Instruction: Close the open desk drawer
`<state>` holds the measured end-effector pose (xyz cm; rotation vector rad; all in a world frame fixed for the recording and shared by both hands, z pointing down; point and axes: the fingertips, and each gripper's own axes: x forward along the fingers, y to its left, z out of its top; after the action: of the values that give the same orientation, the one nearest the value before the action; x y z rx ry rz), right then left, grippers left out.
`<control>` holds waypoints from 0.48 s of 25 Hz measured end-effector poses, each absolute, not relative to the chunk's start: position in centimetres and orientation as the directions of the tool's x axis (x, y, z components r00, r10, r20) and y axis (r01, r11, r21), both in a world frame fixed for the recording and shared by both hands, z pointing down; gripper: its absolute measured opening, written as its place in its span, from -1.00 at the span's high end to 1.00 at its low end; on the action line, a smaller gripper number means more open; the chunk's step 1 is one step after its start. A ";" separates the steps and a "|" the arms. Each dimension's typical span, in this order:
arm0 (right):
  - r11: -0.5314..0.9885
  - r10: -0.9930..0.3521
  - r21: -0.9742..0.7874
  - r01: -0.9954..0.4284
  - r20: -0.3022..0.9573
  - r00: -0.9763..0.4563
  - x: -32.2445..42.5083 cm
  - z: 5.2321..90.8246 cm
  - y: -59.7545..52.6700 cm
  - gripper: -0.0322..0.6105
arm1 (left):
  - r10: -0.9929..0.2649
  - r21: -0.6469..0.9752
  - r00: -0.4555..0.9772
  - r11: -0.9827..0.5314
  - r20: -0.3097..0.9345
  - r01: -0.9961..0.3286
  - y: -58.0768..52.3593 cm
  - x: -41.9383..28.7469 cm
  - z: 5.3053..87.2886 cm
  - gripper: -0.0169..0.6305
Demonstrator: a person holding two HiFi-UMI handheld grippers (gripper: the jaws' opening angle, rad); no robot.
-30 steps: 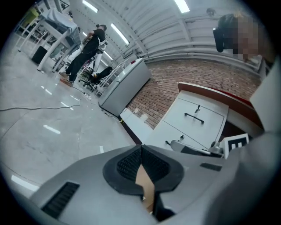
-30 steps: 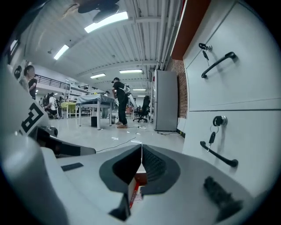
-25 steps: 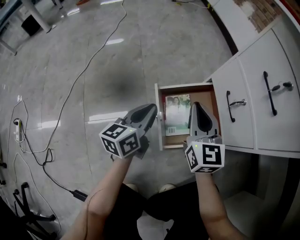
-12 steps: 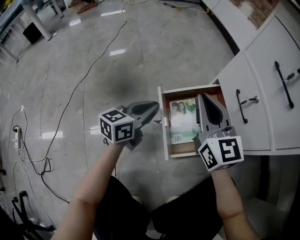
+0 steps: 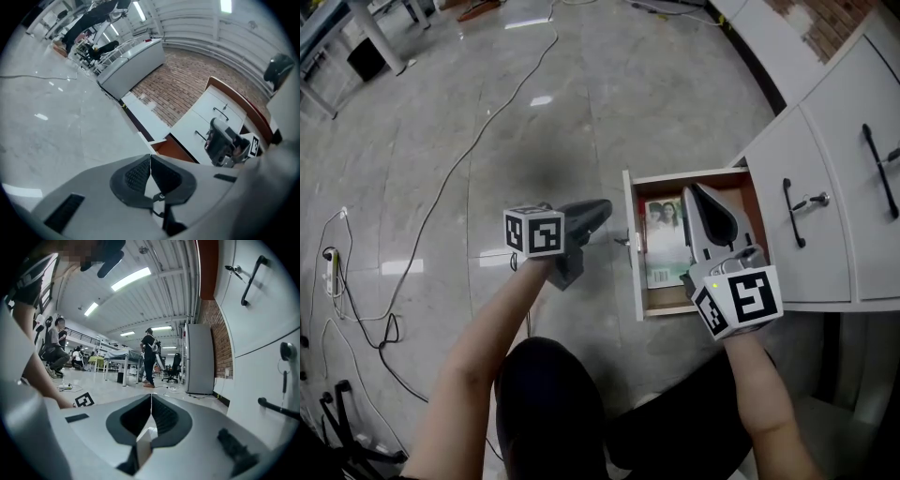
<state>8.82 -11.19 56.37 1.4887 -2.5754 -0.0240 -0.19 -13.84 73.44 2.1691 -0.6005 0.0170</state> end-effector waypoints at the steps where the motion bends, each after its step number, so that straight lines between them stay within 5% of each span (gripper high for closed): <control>1: 0.510 -0.857 0.100 -0.854 0.139 -0.496 8.7 56.4 -11.2 0.86 | -0.392 0.768 0.897 -0.504 0.205 -0.395 -13.5 0.1 74.0 0.91; 12: 0.539 -0.839 0.116 -0.834 0.157 -0.520 8.2 56.6 -10.5 0.86 | -0.234 0.886 0.964 -0.410 0.128 -0.217 -8.1 3.6 80.8 0.91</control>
<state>8.24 -10.52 56.62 1.4211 -2.5815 -0.0385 3.60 -8.14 80.77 2.0075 -0.3213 -0.0198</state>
